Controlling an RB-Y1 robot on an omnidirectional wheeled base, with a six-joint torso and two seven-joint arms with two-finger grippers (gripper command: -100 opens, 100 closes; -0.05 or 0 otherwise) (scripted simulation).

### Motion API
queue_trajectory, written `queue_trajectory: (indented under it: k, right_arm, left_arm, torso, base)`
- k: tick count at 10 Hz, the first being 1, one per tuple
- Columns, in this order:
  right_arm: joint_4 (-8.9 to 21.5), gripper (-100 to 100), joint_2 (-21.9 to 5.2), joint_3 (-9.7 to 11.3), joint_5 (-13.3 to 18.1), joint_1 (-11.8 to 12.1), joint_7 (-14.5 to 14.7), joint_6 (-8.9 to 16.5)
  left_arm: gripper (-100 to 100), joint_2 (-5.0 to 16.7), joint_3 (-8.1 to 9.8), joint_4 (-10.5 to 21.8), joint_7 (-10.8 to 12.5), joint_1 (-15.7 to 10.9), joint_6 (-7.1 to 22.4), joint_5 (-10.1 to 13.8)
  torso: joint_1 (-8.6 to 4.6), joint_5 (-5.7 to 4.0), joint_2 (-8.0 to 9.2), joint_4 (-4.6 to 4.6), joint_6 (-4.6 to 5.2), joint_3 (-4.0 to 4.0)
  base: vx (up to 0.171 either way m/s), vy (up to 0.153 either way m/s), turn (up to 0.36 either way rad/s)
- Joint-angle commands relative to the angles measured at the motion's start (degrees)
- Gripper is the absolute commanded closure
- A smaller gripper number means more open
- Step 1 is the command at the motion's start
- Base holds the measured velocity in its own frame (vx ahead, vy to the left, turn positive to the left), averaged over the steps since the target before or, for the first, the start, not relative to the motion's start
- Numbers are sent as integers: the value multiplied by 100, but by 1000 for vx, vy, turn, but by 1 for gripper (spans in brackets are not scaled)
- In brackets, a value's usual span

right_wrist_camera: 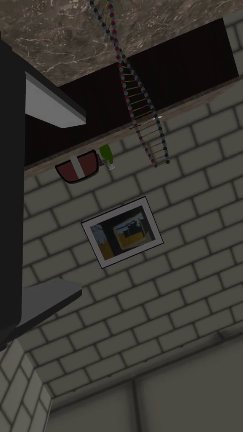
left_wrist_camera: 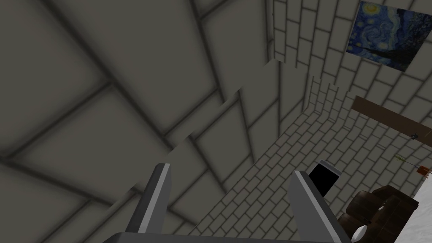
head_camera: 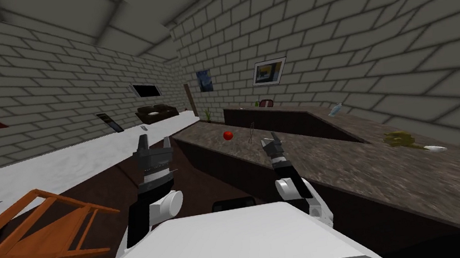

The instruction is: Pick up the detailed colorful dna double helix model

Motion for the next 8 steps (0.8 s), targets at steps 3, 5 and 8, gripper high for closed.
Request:
queue_trajectory:
  k: [3, 5, 8]
  right_arm:
    - [109, -100, -142, -141, -233, -130, -547, 543]
    - [174, -100, -194, -203, -344, -193, -814, 834]
    - [311, -100, -285, -330, -575, -330, -1303, 1314]
  left_arm:
    - [0, 0, 0, 0, 0, 0, 0, 0]
    - [0, 0, 0, 0, 0, 0, 0, 0]
    - [0, 0, 0, 0, 0, 0, 0, 0]
  torso:
    - [-3, -1, 1, 0, 0, 0]
    - [10, 1, 1, 0, 2, 0]
    - [-4, -1, 2, 0, -1, 1]
  base:
    - [-17, 46, -118]
    - [-25, 73, -148]
    - [-26, 40, -105]
